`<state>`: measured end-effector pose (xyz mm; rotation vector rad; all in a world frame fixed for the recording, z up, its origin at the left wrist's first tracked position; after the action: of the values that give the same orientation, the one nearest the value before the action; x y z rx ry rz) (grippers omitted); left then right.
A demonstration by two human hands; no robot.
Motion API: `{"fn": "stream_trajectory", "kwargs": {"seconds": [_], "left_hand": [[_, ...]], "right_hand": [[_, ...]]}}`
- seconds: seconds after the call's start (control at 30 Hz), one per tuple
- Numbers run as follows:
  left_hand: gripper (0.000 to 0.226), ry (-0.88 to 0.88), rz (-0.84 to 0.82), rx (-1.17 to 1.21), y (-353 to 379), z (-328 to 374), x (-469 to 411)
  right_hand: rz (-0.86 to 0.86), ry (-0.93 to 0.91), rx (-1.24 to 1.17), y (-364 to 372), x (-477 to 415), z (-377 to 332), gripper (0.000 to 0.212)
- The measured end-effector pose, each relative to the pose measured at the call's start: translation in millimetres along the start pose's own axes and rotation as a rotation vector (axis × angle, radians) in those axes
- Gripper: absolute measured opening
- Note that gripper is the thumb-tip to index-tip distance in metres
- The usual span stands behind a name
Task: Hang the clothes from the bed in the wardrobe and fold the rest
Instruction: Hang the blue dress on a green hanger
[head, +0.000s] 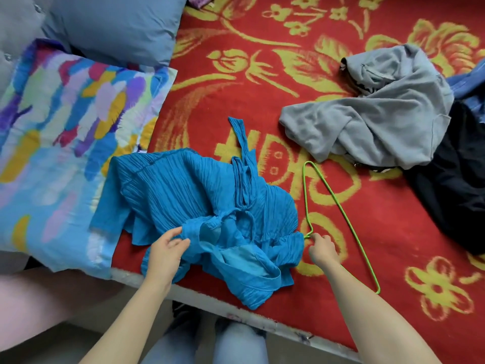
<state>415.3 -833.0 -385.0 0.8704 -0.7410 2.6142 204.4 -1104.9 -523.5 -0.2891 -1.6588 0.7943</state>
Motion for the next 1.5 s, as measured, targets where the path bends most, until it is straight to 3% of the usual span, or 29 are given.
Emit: {"fn": "stream_trajectory", "kwargs": {"seconds": [0.17,0.37,0.47,0.67,0.73,0.9,1.03,1.17,1.3,1.43,1.5], "left_hand": [[0.041,-0.04,0.026,0.043,10,-7,-13],[0.027,-0.02,0.005,0.079,15,-2,-24],[0.024,-0.006,0.004,0.077,16,-1,-23],[0.026,-0.006,-0.052,0.089,14,2,-14],[0.029,0.015,-0.072,0.088,12,8,-9],[0.027,0.06,-0.127,0.119,5,24,5],[0.031,0.099,-0.173,0.196,-10,52,21],[0.032,0.159,-0.215,0.296,-30,91,36],[0.035,0.223,-0.282,0.342,-50,123,48],[0.033,0.371,-0.394,0.297,-68,155,71],[0.03,0.54,-0.387,0.221,-84,175,88]], "right_hand": [[-0.145,-0.044,0.069,13,-30,-8,0.051],[-0.001,-0.118,0.42,19,-38,-14,0.035],[0.07,-0.085,0.485,19,-30,-3,0.034],[0.215,0.292,-0.081,-29,-7,33,0.032],[0.303,0.313,-0.218,-59,3,43,0.03],[0.409,-0.025,-0.298,-116,55,7,0.033],[0.376,-0.285,-0.125,-151,121,-38,0.033],[0.329,-0.4,0.012,-184,189,-76,0.035],[0.456,-0.451,0.138,-209,245,-99,0.043],[0.551,-0.64,-0.204,-222,280,-125,0.051],[0.559,-0.714,-0.402,-222,290,-135,0.047]]}}
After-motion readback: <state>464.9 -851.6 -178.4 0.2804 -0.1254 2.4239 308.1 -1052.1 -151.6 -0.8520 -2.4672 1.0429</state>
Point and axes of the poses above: each hand's wrist, its own x-axis away from the middle knuckle, its own y-axis out of the palm, z = x × y, the point moved 3 cm from there along -x, towards the middle knuckle, and after that the axes turned 5 degrees about x, right-handed, at the moved point
